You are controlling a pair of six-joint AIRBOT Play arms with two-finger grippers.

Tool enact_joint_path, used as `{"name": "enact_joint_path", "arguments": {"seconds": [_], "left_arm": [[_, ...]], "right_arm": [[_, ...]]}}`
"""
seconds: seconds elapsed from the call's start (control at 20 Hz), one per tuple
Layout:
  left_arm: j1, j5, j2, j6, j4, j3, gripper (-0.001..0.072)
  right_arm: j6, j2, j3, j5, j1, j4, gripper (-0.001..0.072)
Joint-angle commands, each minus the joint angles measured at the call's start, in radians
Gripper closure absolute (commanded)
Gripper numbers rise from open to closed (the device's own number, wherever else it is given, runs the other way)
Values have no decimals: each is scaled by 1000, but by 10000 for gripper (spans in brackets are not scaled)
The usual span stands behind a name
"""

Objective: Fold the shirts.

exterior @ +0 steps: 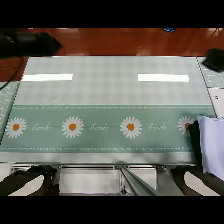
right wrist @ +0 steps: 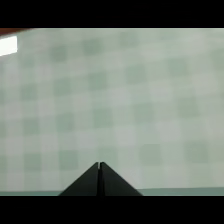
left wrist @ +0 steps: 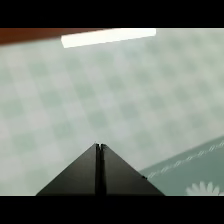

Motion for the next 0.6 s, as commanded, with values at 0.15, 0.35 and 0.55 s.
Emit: {"name": "enact_joint_path", "arguments": {"seconds": [0.15,0.35,0.55], "left_arm": [[-106,-212,-135,-266,333,-39,691],[-105,-215,-135,-266,334,-39,690],[-106,-216,-141,-266,334,-39,690]], "right_arm": [[90,-208,17,113,276,-314,690],[90,-208,17,108,275,-333,690],[90,-208,17,107,275,-333,690]]}}
